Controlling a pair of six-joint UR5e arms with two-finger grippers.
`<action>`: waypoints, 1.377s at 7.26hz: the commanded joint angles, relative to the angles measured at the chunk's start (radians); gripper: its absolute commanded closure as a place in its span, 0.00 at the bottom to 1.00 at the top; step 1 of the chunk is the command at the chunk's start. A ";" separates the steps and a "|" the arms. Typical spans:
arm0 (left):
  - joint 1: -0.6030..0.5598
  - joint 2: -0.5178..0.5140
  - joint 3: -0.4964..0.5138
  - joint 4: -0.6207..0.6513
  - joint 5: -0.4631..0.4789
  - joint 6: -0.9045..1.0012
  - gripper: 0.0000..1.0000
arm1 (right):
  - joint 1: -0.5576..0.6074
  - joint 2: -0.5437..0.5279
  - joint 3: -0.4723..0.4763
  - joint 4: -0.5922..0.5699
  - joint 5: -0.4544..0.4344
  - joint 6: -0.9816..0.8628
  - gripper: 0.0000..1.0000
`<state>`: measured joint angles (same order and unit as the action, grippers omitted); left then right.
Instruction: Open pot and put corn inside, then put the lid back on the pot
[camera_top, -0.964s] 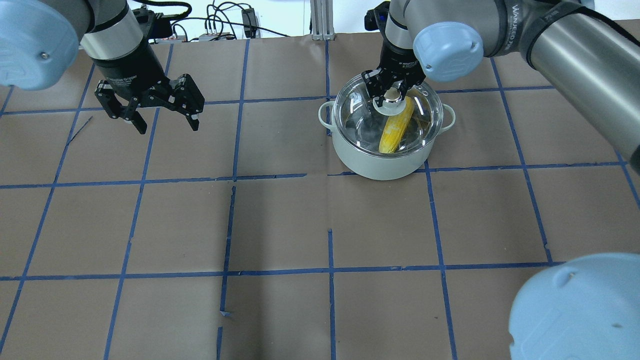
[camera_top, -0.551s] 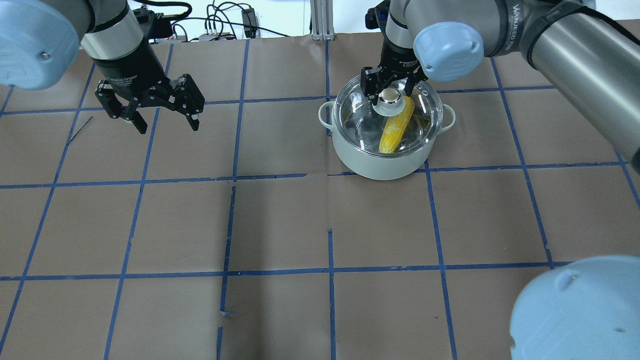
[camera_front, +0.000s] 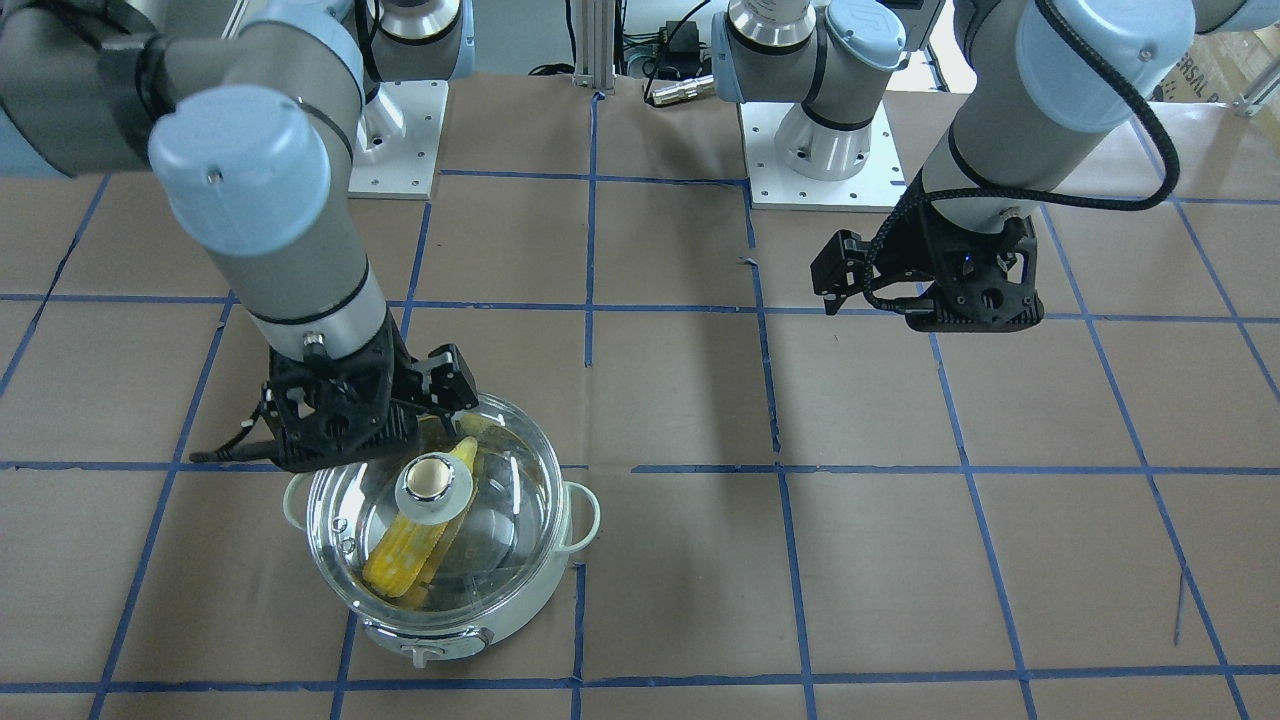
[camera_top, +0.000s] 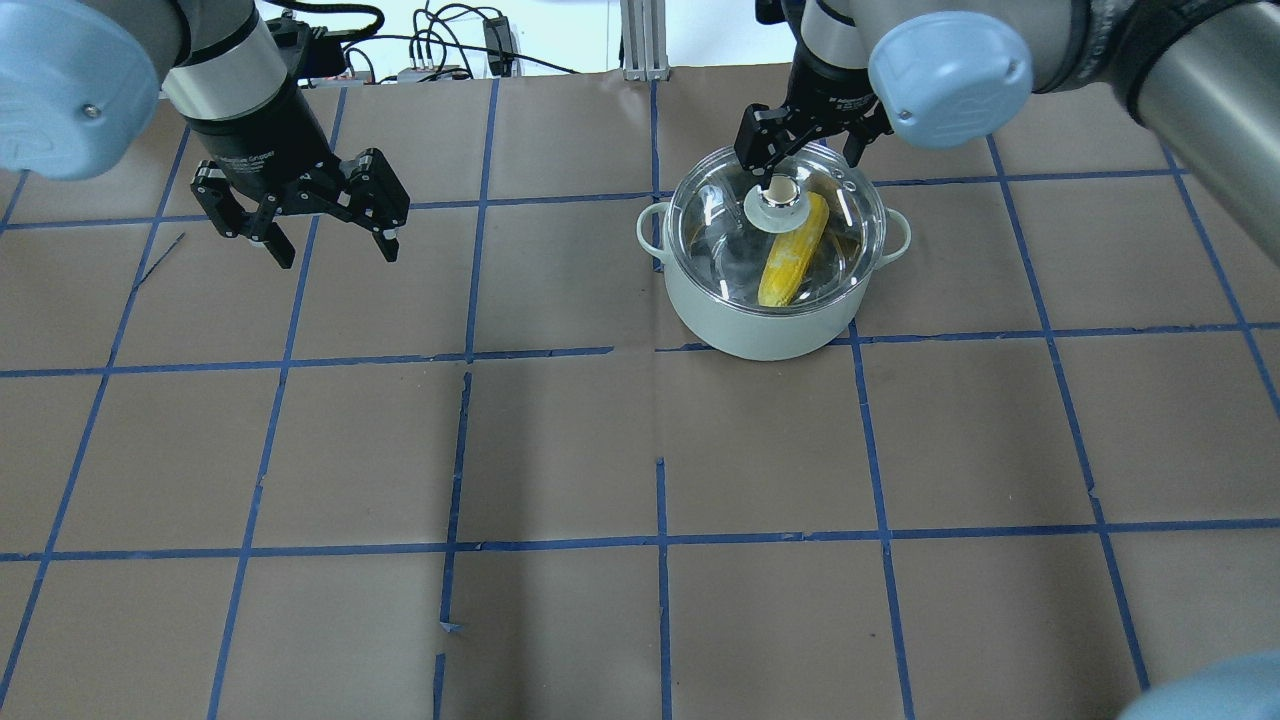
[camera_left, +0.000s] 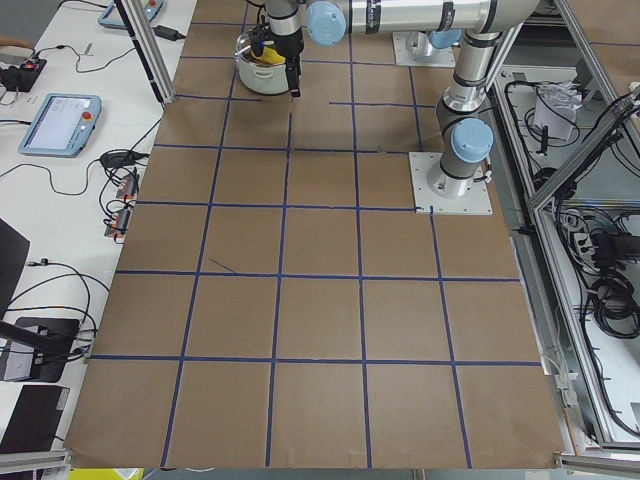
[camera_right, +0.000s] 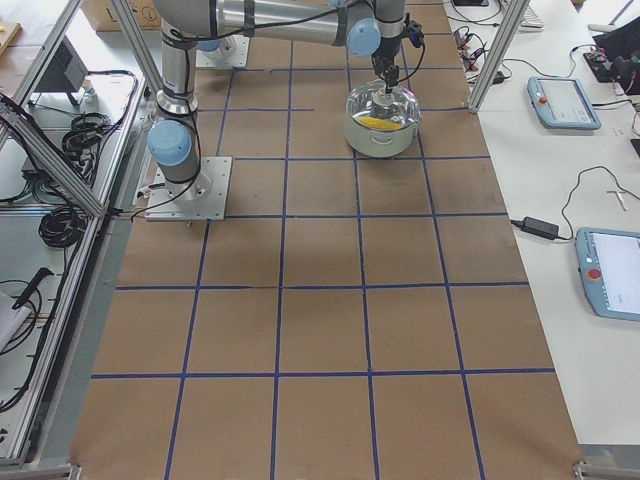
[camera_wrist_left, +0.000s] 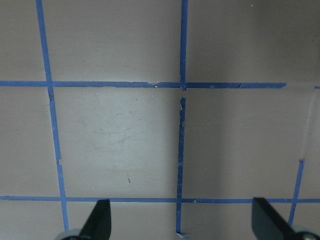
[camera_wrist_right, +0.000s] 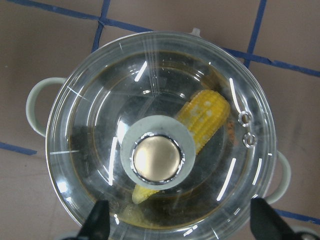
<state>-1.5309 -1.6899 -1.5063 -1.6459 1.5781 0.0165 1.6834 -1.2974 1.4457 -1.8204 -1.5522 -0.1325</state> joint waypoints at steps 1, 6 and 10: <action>0.000 -0.001 0.001 0.000 0.000 0.000 0.00 | -0.078 -0.211 0.141 0.039 0.003 -0.015 0.00; 0.000 0.009 0.023 0.021 -0.003 0.002 0.00 | -0.120 -0.412 0.290 0.055 0.006 -0.010 0.00; -0.002 0.012 0.040 0.026 0.005 -0.004 0.00 | -0.110 -0.301 0.124 0.179 0.023 0.067 0.00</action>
<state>-1.5321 -1.6814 -1.4818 -1.6139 1.5806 0.0131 1.5690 -1.6257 1.6089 -1.6947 -1.5394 -0.1199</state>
